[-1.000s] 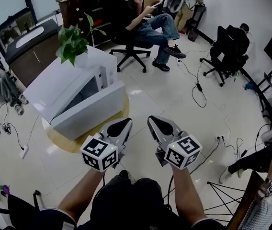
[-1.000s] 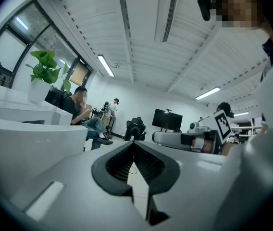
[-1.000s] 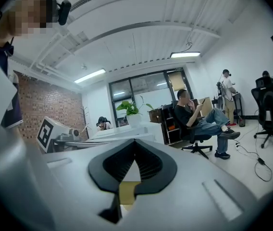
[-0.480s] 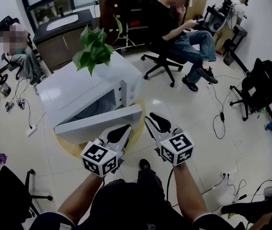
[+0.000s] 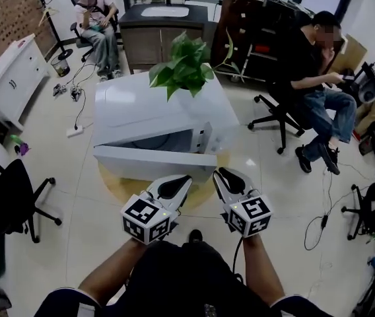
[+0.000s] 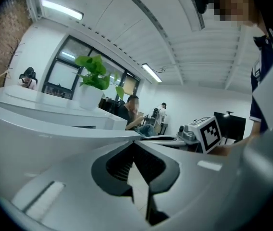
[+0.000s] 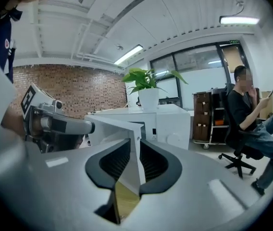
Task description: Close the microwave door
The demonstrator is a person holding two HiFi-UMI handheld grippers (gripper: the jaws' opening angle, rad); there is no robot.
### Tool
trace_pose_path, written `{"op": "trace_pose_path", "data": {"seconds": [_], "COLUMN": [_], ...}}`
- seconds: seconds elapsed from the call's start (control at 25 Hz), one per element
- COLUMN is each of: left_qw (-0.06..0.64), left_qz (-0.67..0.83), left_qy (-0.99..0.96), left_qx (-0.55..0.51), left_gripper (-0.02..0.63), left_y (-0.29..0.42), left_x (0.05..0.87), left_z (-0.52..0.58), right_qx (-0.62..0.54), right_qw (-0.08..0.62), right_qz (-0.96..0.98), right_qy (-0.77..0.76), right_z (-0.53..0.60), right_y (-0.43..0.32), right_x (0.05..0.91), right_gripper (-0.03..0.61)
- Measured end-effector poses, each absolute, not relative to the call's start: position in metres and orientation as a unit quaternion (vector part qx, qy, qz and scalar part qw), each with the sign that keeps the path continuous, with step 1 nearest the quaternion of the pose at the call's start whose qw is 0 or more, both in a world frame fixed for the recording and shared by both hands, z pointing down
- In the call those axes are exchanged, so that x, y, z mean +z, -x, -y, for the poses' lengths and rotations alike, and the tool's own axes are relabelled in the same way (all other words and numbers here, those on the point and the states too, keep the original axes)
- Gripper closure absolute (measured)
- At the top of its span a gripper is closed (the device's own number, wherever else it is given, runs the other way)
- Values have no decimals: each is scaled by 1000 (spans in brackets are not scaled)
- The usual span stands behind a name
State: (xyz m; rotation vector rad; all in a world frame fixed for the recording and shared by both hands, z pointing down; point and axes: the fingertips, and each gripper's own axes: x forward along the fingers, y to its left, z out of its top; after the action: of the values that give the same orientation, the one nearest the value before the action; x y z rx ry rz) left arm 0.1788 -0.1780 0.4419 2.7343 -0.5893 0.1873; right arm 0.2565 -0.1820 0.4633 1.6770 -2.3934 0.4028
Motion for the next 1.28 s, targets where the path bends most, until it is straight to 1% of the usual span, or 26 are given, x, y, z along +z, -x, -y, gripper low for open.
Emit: {"op": "trace_pose_path", "data": {"seconds": [0.2, 0.6, 0.96, 1.28], "left_qw": [163, 146, 141, 148], "left_qz": [260, 315, 334, 335], "left_qy": [-949, -936, -932, -930], "left_qx": [67, 49, 29, 33], "left_gripper": [601, 601, 601, 601], "left_y": [-176, -181, -187, -191], "left_x": [445, 431, 417, 422], "left_z": [188, 207, 216, 221], "right_qx": [119, 107, 117, 148], "right_qw": [110, 132, 143, 124], "right_qz": [833, 845, 837, 826], "right_qy": [-529, -507, -515, -529], "right_z": [204, 249, 279, 284], "right_y": [-253, -265, -269, -270], "right_x": [462, 462, 460, 460], "right_gripper": [546, 565, 564, 545]}}
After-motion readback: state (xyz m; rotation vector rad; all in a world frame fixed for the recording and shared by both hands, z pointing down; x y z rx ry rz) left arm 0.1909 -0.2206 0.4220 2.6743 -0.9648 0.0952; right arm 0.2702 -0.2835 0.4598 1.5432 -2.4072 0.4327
